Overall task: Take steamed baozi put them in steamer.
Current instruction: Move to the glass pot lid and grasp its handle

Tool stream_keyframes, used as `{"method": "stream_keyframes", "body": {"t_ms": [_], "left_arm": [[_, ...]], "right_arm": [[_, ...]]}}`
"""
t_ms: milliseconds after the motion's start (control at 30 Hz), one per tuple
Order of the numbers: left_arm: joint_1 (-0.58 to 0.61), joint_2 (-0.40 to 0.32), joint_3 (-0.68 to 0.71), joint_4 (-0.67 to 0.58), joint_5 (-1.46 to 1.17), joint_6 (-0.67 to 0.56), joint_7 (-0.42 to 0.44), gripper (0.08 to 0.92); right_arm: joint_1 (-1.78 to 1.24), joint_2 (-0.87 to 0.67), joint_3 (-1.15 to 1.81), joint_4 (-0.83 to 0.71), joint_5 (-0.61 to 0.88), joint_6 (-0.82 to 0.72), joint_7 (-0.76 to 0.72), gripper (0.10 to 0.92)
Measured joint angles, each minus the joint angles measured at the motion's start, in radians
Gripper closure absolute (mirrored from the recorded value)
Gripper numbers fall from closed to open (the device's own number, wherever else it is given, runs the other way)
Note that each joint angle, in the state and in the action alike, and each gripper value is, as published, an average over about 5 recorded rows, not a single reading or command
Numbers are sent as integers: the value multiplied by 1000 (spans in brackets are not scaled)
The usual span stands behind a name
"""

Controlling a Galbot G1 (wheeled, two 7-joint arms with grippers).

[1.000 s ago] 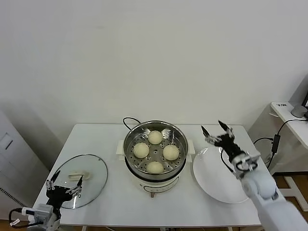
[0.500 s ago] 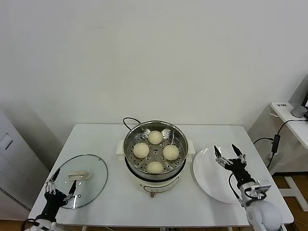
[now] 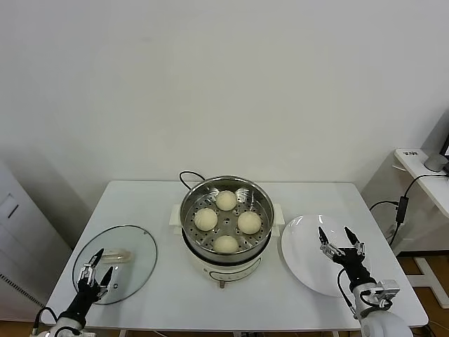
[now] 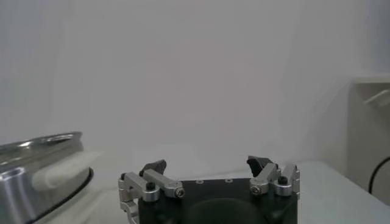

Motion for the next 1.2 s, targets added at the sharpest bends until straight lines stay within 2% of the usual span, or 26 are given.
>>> {"method": "stream_keyframes", "body": {"t_ms": [1033,1133,1200], "left_arm": [[-165,-77,-12,118,198,17,-11,177],[-171,-81,-11,120,200,15,-11,212],[-173,-83,-10,121,201,13,-11,268]], "right_arm": [[-12,21,24,-27,-13,13,-29,203],[-13,22,28,-27,-13,13,-30,203],[-12,23,28,-28,-13,13,-30,203]]}}
